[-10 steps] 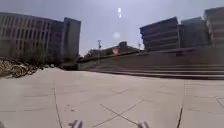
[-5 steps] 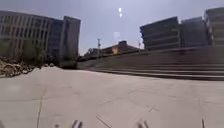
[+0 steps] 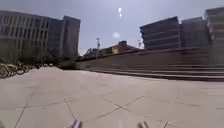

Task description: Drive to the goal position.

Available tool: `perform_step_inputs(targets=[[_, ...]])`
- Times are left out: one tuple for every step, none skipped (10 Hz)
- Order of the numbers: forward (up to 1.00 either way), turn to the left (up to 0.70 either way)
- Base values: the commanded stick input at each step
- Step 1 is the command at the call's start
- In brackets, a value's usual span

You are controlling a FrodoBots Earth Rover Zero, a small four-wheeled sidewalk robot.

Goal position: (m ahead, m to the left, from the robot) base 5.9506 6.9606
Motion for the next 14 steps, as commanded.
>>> perform_step_inputs(targets=[[0.85, 0.0], [0.85, 0.0], [0.85, 0.0], [0.85, 0.0], [0.85, 0.0], [0.85, 0.0], [0.85, 0.0], [0.85, 0.0], [0.85, 0.0], [0.85, 0.0], [0.85, 0.06], [0.85, 0.34], [0.85, 0.23], [0.85, 0.0]])
